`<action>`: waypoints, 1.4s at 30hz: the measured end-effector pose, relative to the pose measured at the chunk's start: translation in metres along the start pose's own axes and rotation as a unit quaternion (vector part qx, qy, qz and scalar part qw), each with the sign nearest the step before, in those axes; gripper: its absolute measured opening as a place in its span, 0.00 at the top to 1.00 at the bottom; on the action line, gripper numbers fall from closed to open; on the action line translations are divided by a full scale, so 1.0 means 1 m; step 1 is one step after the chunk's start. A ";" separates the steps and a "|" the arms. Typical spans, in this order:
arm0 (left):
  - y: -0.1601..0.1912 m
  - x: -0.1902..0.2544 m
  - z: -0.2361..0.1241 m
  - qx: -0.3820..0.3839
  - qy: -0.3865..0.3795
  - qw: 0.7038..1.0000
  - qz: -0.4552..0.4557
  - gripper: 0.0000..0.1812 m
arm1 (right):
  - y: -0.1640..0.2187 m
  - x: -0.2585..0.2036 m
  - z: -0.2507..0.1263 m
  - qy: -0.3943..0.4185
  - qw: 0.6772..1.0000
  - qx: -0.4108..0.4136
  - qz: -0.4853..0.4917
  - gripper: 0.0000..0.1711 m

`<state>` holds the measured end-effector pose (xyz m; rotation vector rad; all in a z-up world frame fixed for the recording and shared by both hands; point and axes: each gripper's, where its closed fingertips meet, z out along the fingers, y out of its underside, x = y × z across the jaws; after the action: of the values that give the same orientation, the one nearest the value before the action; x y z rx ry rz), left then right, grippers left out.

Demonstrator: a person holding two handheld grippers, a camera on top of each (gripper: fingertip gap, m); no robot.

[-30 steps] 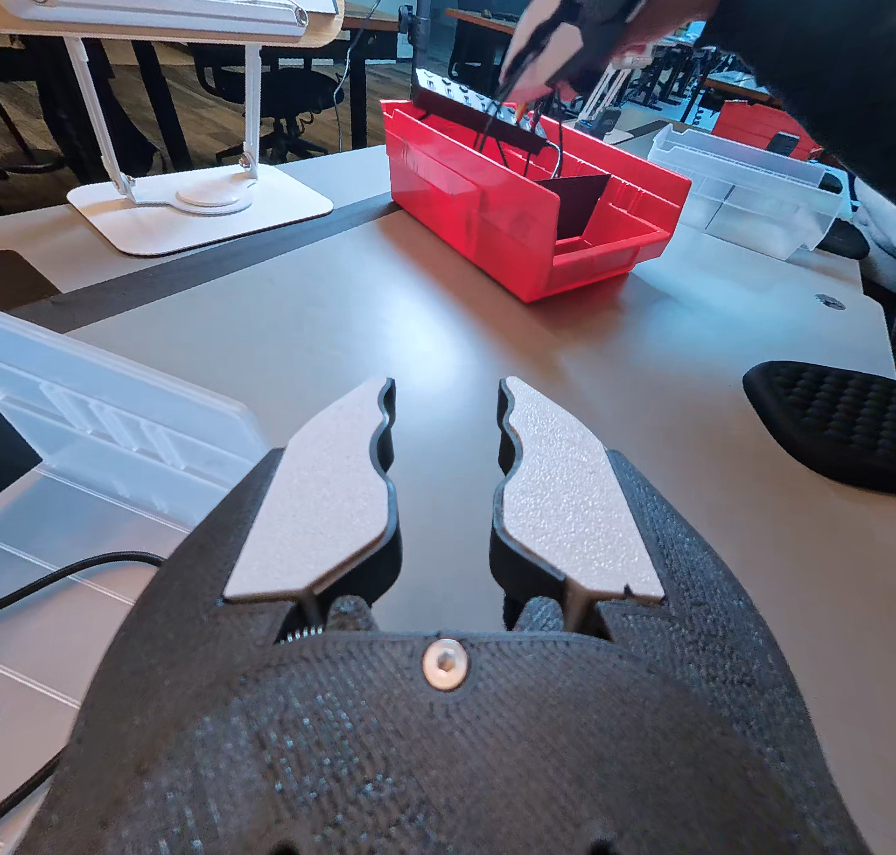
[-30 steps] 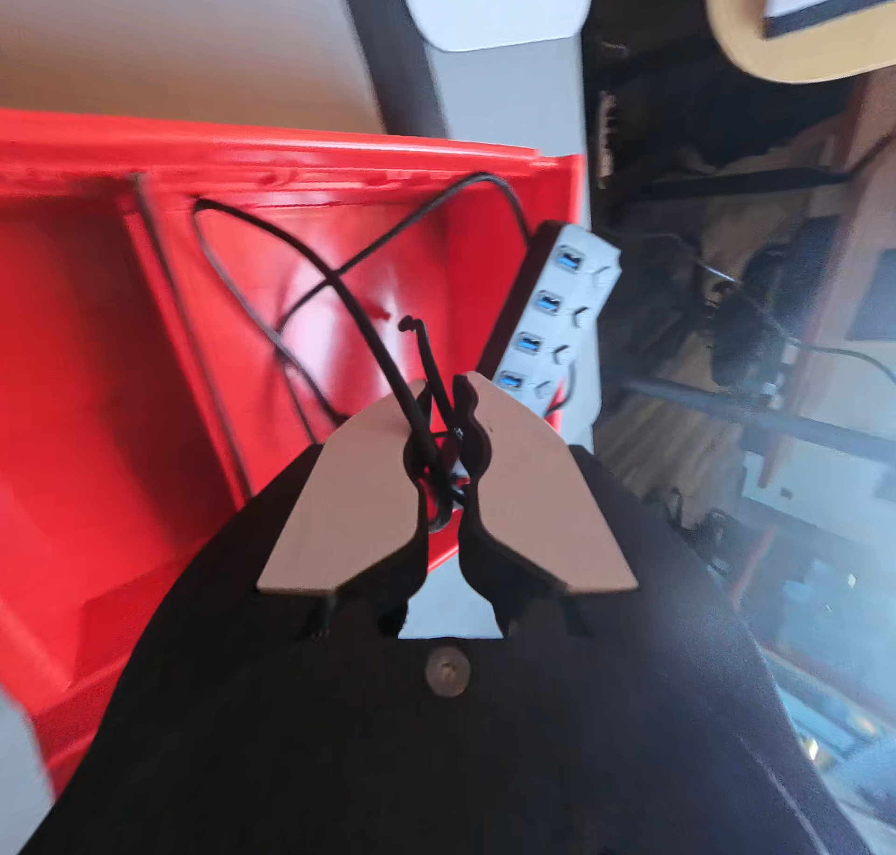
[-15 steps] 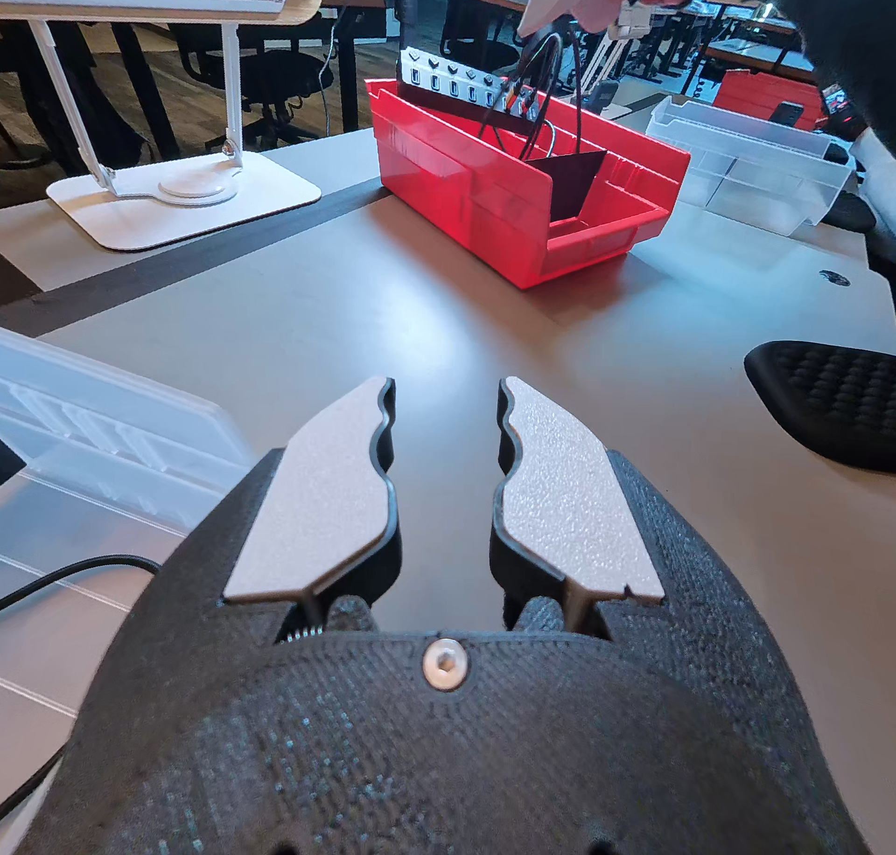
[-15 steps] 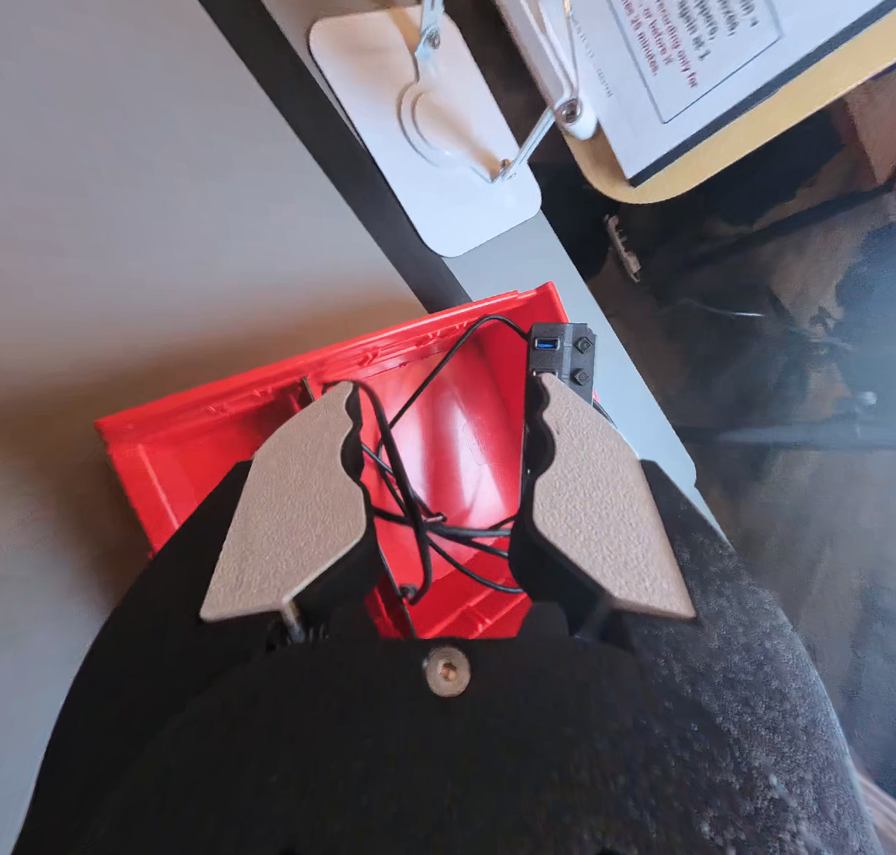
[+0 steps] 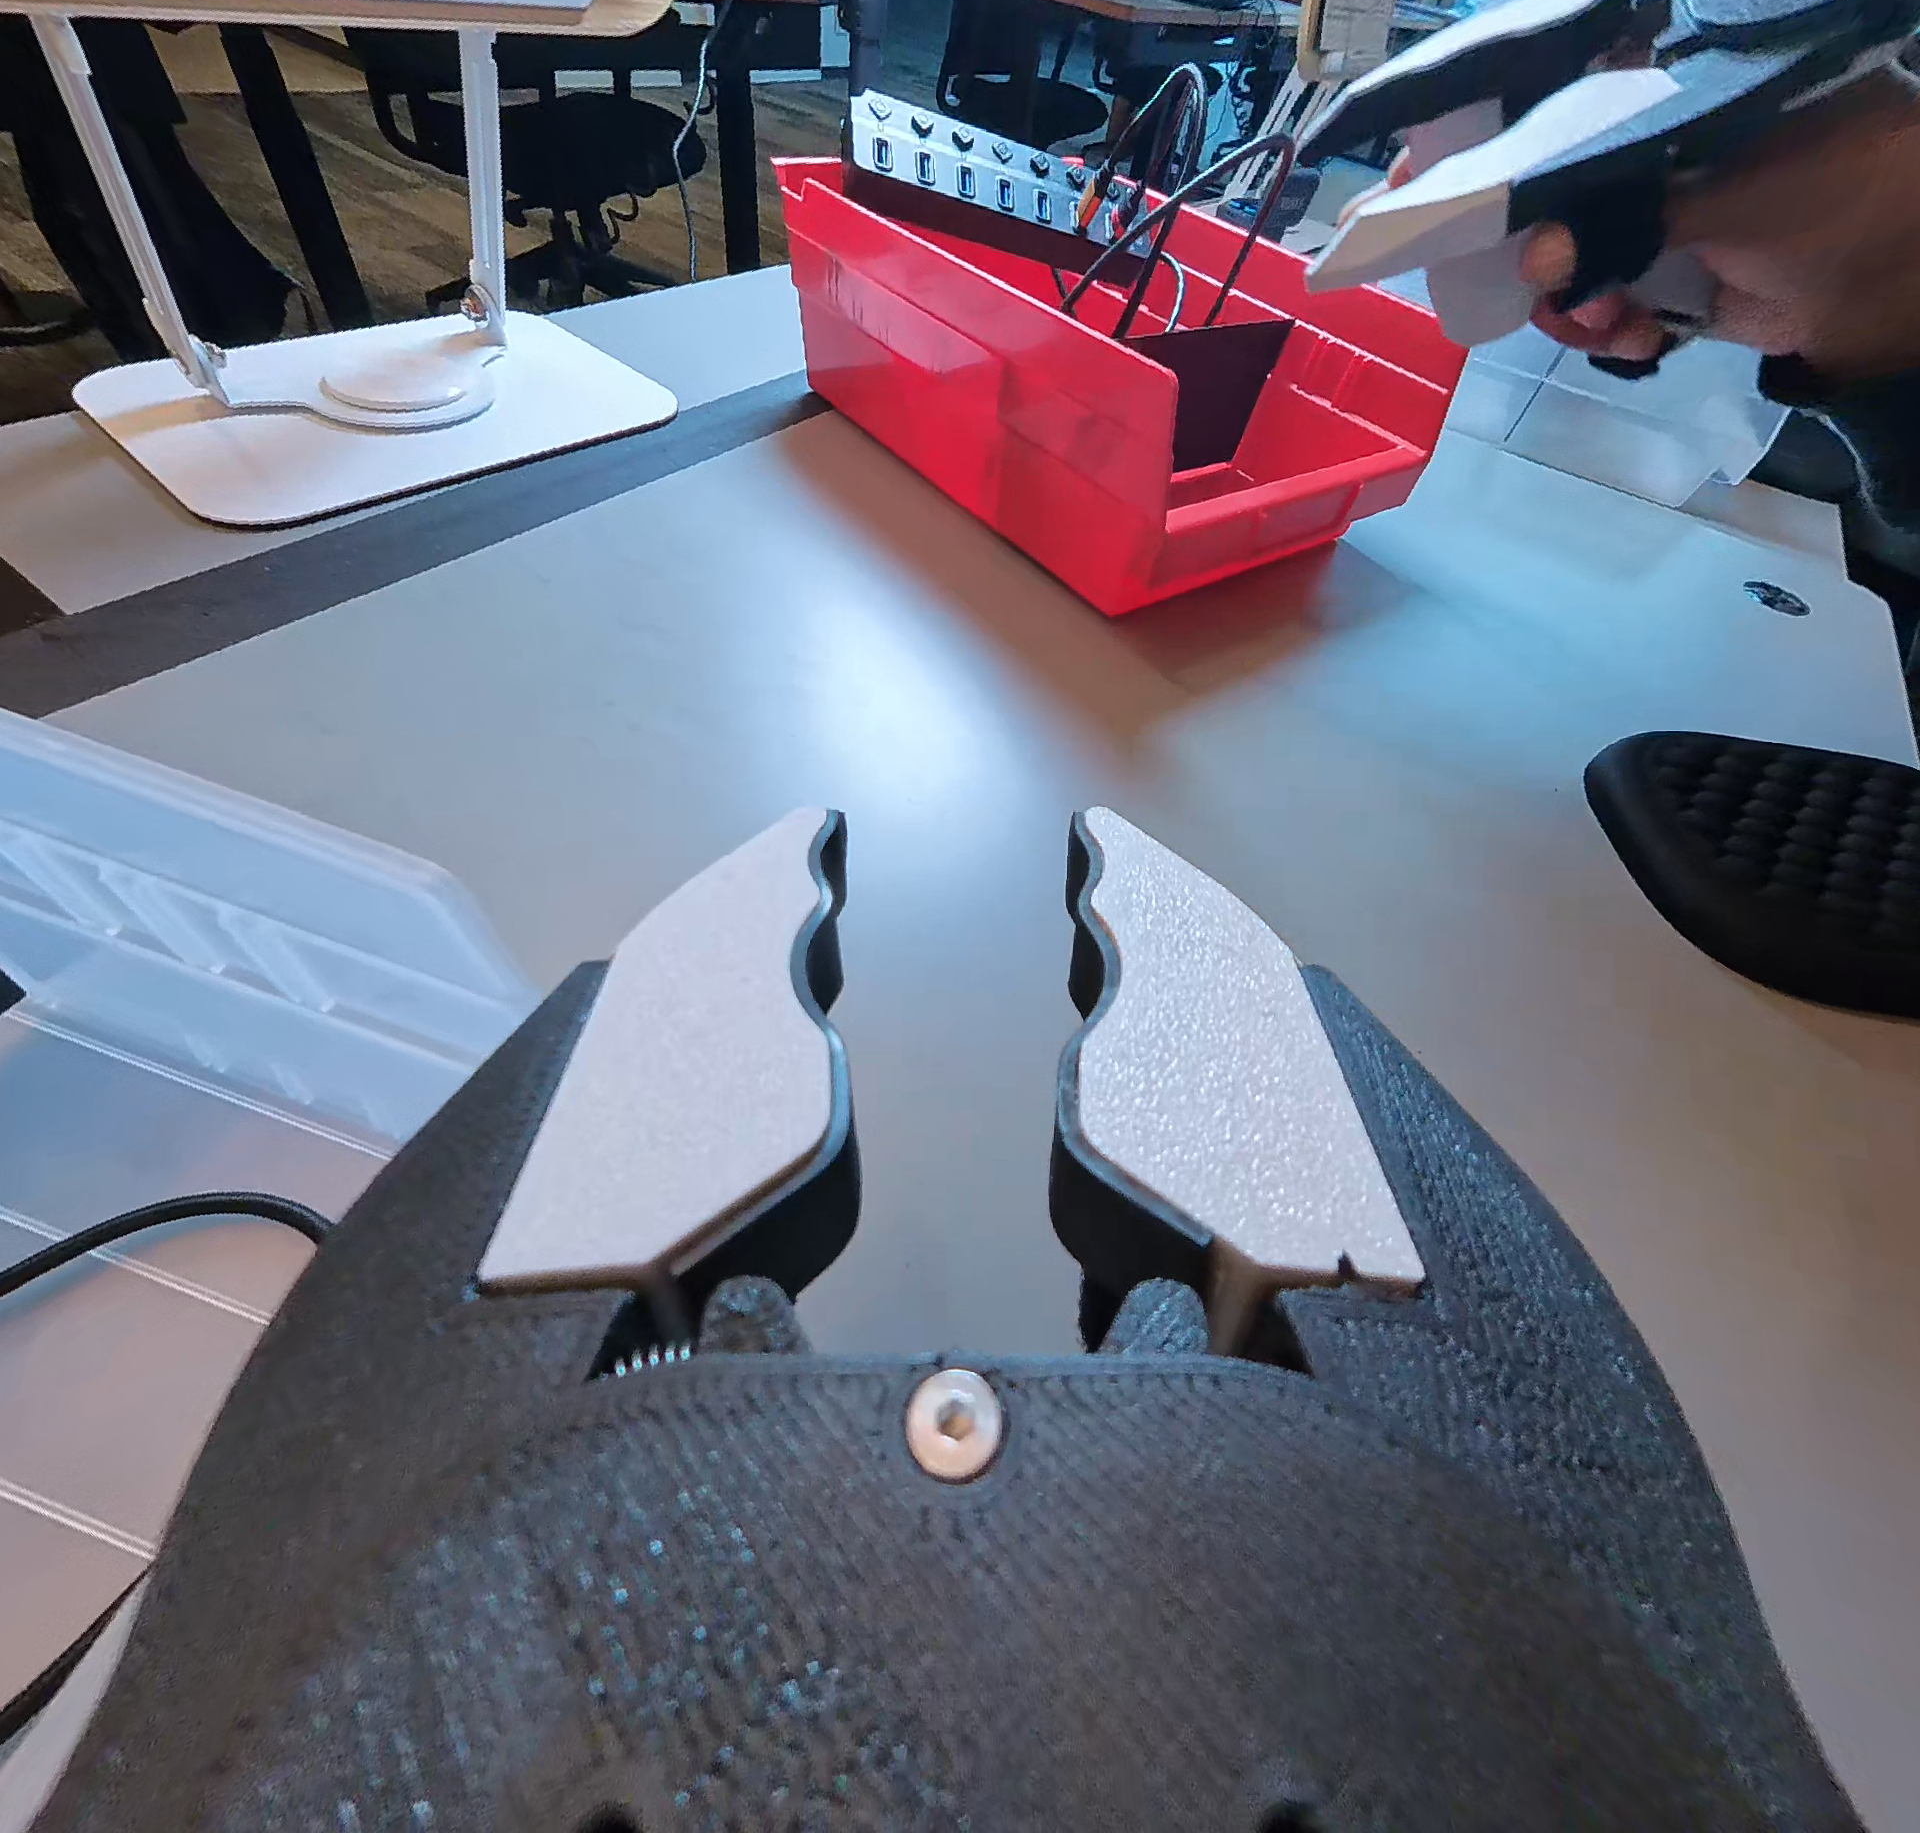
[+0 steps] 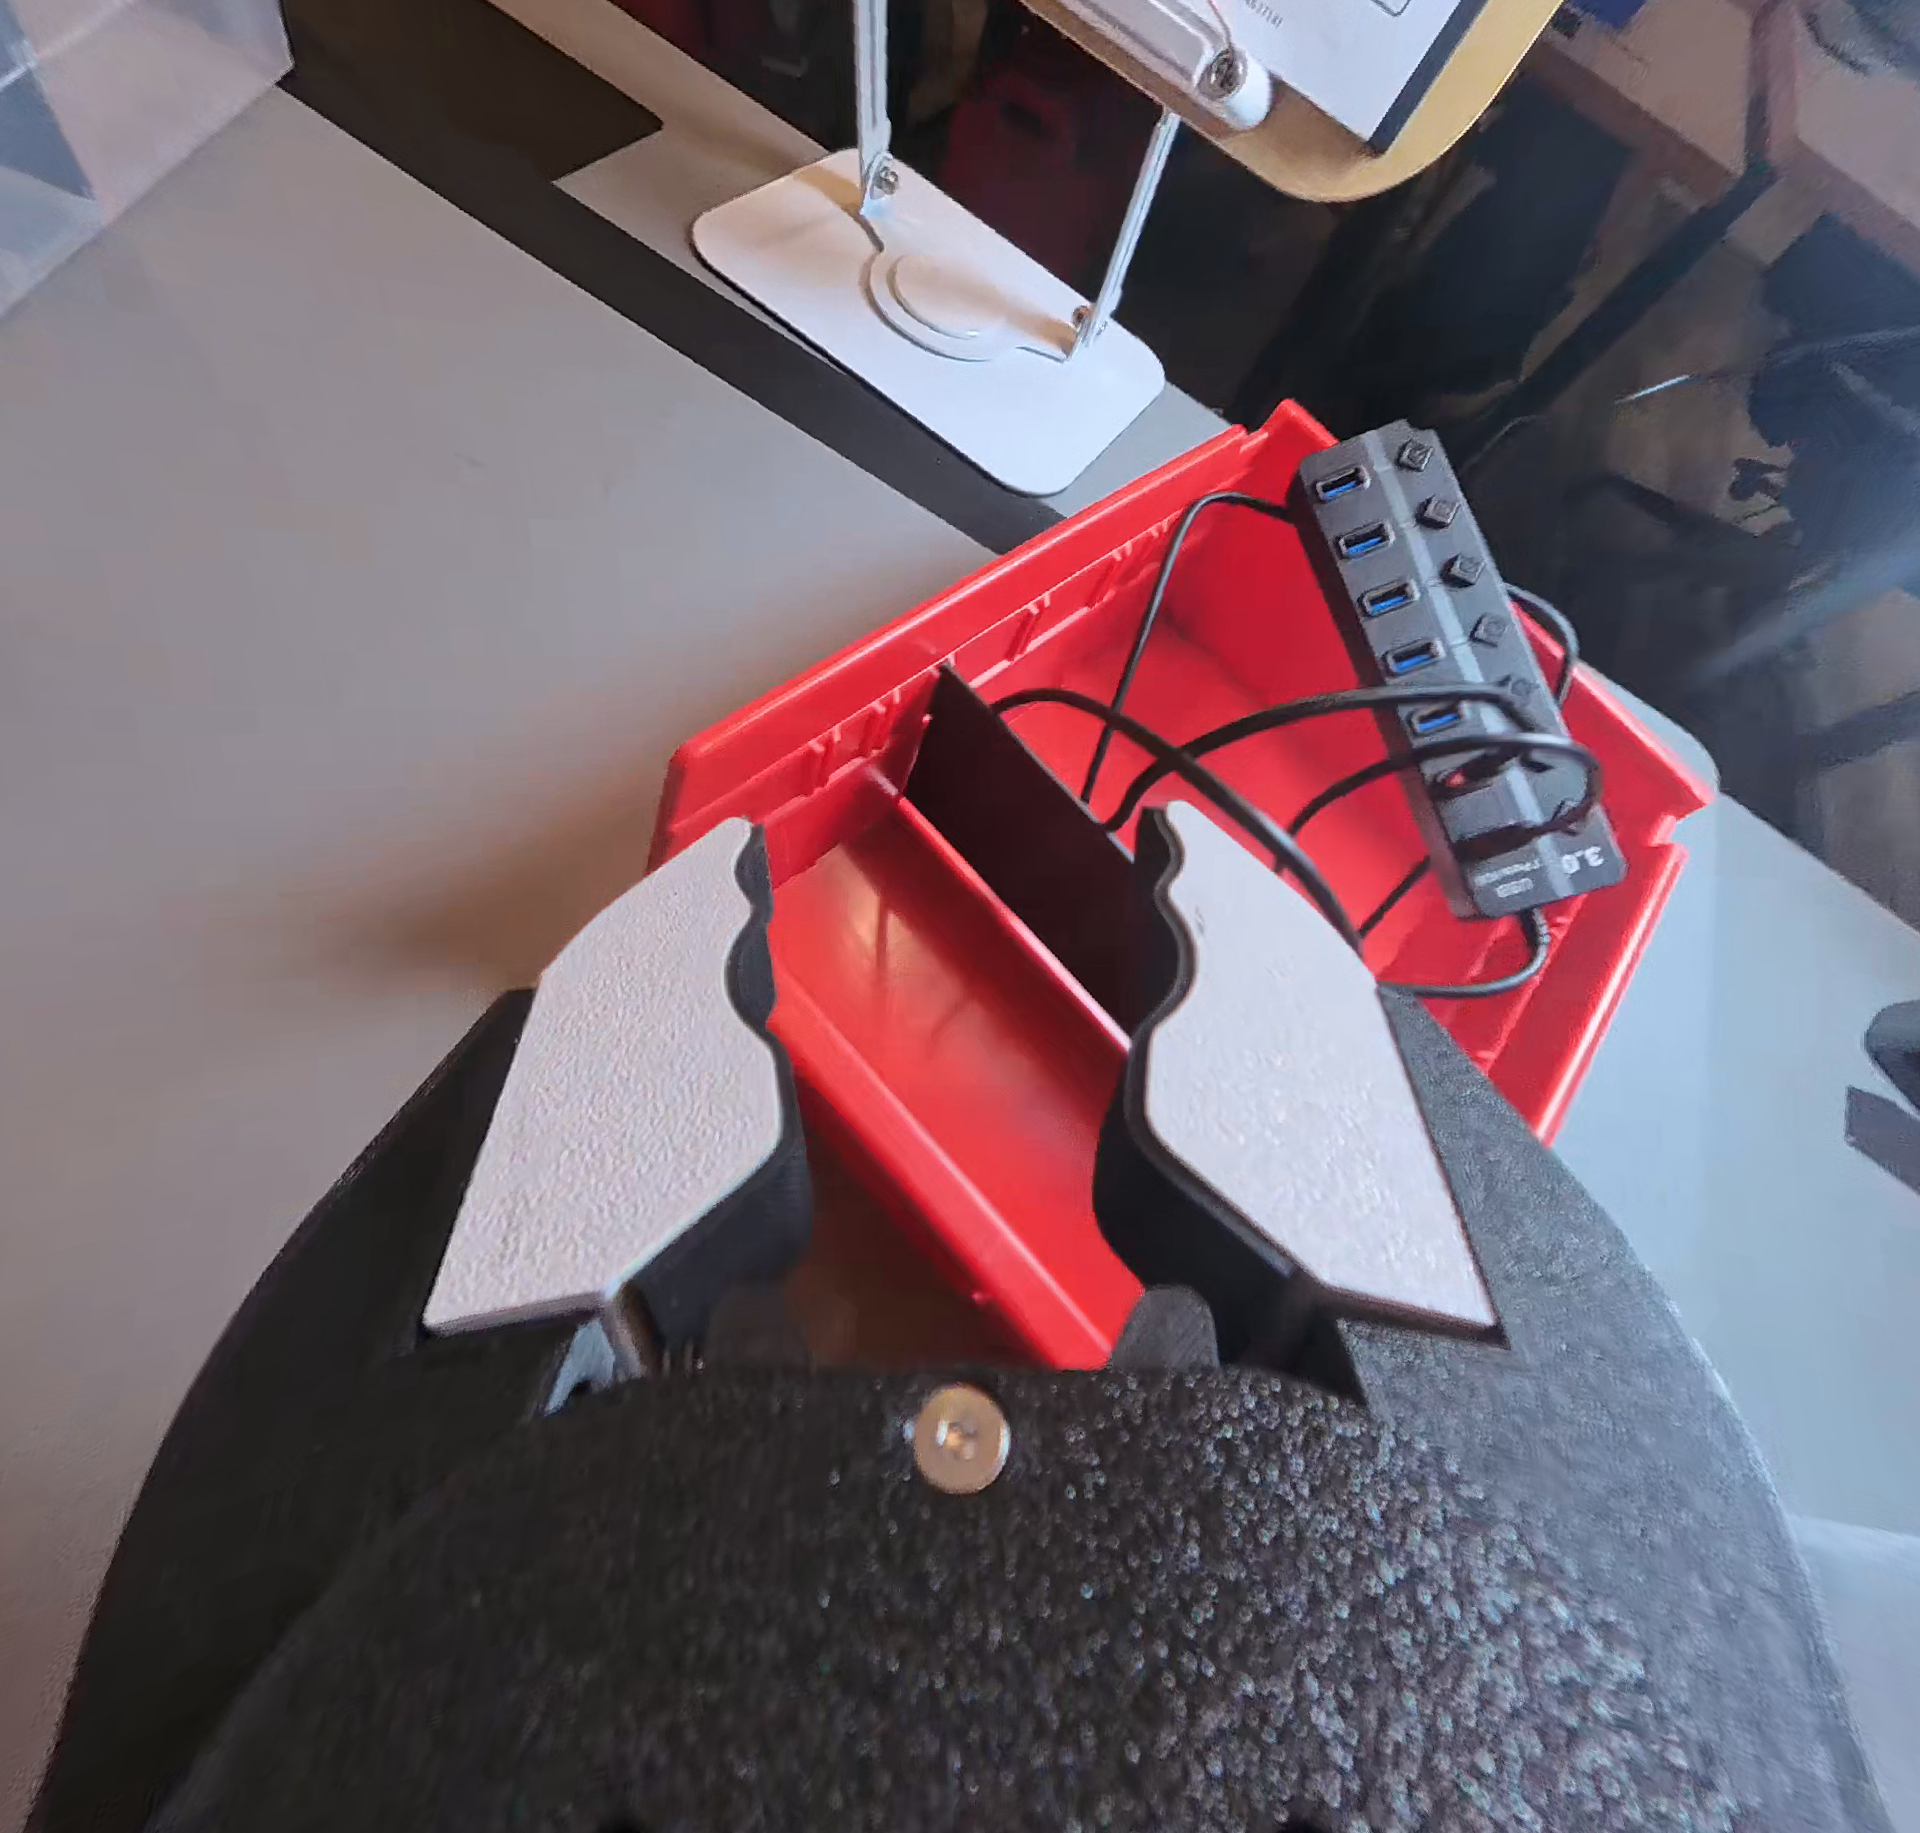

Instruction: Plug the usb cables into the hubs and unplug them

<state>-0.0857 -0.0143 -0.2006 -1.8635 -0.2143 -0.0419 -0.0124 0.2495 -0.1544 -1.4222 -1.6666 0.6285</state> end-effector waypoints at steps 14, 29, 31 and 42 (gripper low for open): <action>-0.020 -0.019 -0.021 0.022 -0.053 0.998 0.010 0.76 | 0.050 -0.096 -0.001 -0.087 0.988 0.065 0.109 0.61; -0.025 -0.239 -0.142 -0.297 -0.259 0.910 0.127 0.74 | 0.066 -0.159 0.011 -0.166 0.984 0.050 0.048 0.62; -0.007 -0.250 -0.149 -0.393 -0.227 0.870 0.193 0.74 | 0.067 -0.162 0.012 -0.173 0.983 0.051 0.040 0.63; 0.025 -0.288 -0.148 -0.596 -0.141 0.697 0.372 0.90 | 0.068 -0.158 0.015 -0.173 0.983 0.053 0.041 0.69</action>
<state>-0.3523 -0.1985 -0.2198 -3.1218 0.5309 0.8726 0.0135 0.1153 -0.2596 -1.3671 -1.8136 1.0461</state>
